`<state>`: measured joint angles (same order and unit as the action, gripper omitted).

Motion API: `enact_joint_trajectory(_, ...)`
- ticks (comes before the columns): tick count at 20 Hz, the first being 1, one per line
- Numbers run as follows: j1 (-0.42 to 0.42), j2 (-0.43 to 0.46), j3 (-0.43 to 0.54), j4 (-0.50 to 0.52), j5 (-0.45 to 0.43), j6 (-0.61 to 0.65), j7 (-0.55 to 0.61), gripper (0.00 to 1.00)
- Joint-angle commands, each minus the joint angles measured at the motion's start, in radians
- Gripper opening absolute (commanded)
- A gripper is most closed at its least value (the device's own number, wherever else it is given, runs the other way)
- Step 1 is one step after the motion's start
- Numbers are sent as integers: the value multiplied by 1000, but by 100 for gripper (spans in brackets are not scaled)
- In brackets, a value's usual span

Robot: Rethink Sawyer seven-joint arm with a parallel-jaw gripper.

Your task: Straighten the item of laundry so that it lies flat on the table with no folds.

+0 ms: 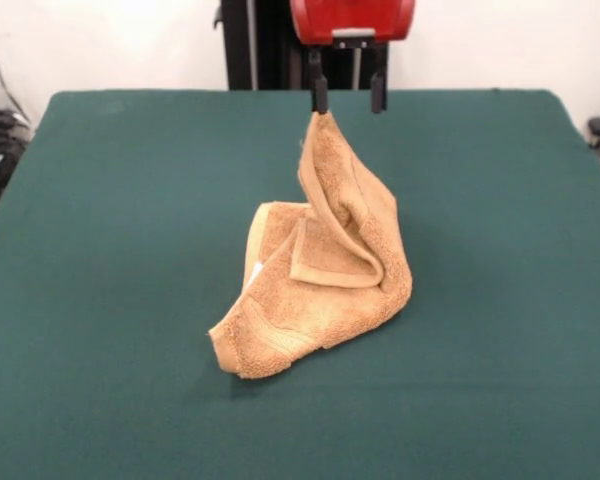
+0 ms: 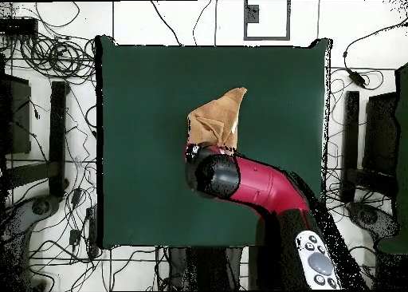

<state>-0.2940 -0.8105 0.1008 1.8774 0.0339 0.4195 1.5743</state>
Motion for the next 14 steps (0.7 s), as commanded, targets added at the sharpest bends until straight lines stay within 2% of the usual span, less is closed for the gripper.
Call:
enact_joint_trajectory(1, -20, 59, 137, 82, -5, -63, 90, 100)
enact_joint_trajectory(14, -86, 115, 185, 71, -41, -92, 58, 100)
